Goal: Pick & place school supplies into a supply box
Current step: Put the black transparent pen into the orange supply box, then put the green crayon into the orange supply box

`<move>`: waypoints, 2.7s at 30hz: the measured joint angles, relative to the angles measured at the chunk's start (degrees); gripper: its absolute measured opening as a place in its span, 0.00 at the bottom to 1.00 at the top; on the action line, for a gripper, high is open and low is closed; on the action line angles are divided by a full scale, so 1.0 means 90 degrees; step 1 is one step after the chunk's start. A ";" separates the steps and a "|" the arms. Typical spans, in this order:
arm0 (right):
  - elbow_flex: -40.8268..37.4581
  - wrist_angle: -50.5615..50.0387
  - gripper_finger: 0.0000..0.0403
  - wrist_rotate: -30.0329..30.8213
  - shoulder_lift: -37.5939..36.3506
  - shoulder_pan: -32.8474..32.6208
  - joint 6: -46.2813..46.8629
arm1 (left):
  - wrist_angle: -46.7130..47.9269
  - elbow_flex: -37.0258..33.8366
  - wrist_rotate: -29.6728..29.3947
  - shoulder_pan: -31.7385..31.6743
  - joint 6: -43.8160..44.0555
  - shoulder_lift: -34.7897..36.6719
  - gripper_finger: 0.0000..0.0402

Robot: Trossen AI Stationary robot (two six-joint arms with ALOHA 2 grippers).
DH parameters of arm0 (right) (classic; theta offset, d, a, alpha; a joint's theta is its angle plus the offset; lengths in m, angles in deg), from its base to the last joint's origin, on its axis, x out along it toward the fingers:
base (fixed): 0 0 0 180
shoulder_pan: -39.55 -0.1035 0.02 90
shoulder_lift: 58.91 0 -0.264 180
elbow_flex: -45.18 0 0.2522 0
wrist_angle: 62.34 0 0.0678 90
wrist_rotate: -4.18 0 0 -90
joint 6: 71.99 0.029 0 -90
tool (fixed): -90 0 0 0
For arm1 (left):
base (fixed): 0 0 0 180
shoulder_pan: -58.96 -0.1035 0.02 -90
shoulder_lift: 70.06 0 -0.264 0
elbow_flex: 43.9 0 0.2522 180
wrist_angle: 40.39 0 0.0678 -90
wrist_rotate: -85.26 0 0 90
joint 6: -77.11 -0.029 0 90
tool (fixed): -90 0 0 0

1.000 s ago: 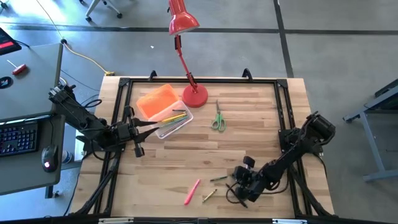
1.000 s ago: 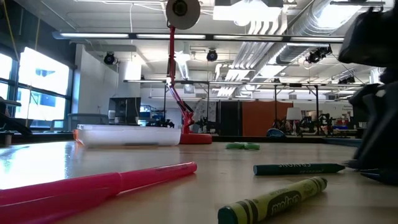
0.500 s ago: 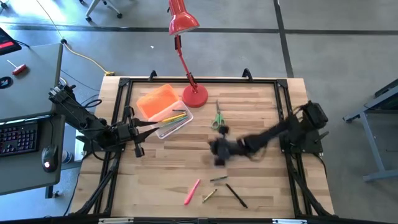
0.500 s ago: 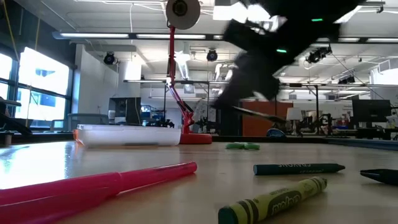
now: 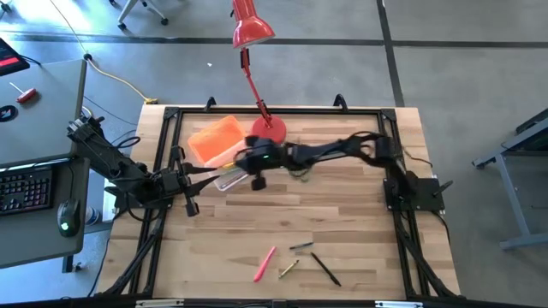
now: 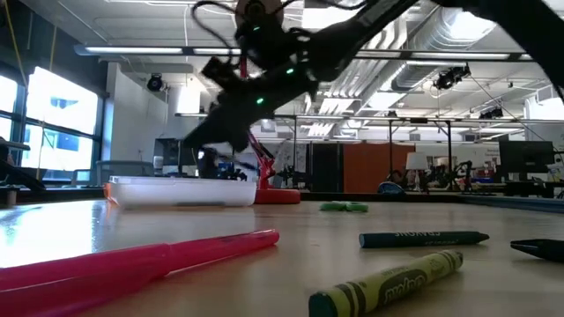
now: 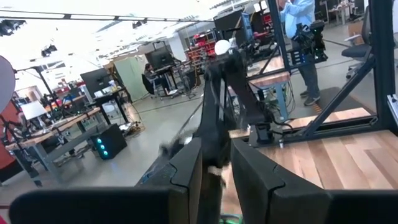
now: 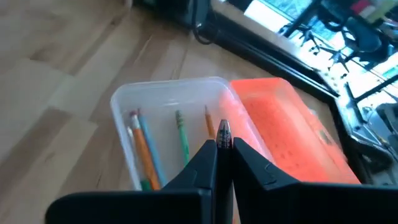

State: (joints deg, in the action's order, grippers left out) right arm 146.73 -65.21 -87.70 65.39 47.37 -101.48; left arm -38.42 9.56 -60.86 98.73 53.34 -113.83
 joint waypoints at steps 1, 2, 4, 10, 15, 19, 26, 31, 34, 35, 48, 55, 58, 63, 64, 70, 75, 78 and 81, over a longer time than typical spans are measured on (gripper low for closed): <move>0.0369 -0.0152 0.04 -0.0004 0.0273 -0.0003 -0.0089 | 0.0006 0.0000 0.0000 -0.0002 0.0000 0.0002 0.29; 0.0712 -0.0280 0.03 -0.0002 0.0510 -0.0005 -0.0153 | 0.0042 0.0000 0.0000 0.0000 0.0000 0.0002 0.29; 0.1332 -0.0638 0.03 0.0002 0.0922 0.0002 -0.0230 | 0.0093 0.0000 0.0000 0.0000 0.0000 0.0001 0.29; 0.2435 -0.1630 0.07 0.0040 0.1715 0.0012 -0.0282 | 0.0192 0.0000 -0.0002 0.0000 0.0002 0.0000 0.29; 0.2488 -0.1627 0.14 0.0871 0.1747 -0.0029 -0.0285 | 0.0193 0.0000 -0.0006 0.0000 0.0005 0.0000 0.29; 0.2477 -0.1702 0.19 0.1532 0.1651 -0.0147 -0.0283 | 0.0194 0.0000 -0.0005 0.0000 0.0024 0.0000 0.29; 0.2477 -0.3310 0.19 0.1585 0.0970 -0.0582 -0.0281 | 0.0248 0.0000 -0.0011 0.0000 0.0027 0.0001 0.29; 0.2486 -0.5135 0.15 0.1639 0.0342 -0.1113 0.0273 | 0.0255 0.0000 -0.0012 0.0000 0.0078 0.0002 0.29; 0.2459 -0.6087 0.13 0.1787 0.0124 -0.1489 0.0683 | 0.0250 0.0000 -0.0012 0.0000 0.0124 0.0002 0.29; 0.2386 -0.6369 0.13 0.1827 0.0039 -0.1602 0.0889 | 0.0236 0.0000 -0.0011 0.0000 0.0123 0.0002 0.29; -0.1811 -0.4517 0.14 0.4271 -0.2994 -0.3414 0.4284 | 0.0030 0.0000 0.0011 0.0000 0.0199 0.0006 0.29; -0.4844 0.0276 0.15 0.3783 -0.4058 -0.4389 0.4438 | -0.0106 0.0000 0.0012 0.0000 0.0189 0.0005 0.29; -0.5799 0.2249 0.14 0.3567 -0.3852 -0.4500 0.4442 | -0.0160 0.0000 0.0012 0.0000 0.0194 0.0005 0.29; -0.6216 0.3298 0.15 0.3143 -0.3301 -0.4490 0.4445 | -0.0180 0.0000 0.0015 0.0000 0.0248 0.0002 0.29; -0.6193 0.3274 0.16 0.3033 -0.3190 -0.4490 0.4443 | -0.0184 0.0000 0.0015 0.0000 0.0281 0.0002 0.29; -0.5805 0.3158 0.19 0.2429 -0.2740 -0.4493 0.4283 | -0.0166 0.0000 0.0012 0.0000 0.0287 0.0002 0.29; -0.5707 0.3006 0.24 0.2393 -0.2507 -0.4490 0.4288 | -0.0151 0.0000 0.0007 0.0000 0.0287 0.0002 0.29; -0.5713 0.2971 0.28 0.2345 -0.2395 -0.4495 0.4445 | -0.0143 0.0000 0.0006 0.0000 0.0287 0.0002 0.29; -0.5720 0.2957 0.30 0.2200 -0.2318 -0.4503 0.4570 | -0.0133 0.0000 0.0005 0.0000 0.0287 0.0002 0.29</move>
State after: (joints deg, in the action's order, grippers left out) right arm 95.26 -38.61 -67.89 44.53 6.84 -60.35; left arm -39.62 9.56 -60.82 98.73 55.92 -113.81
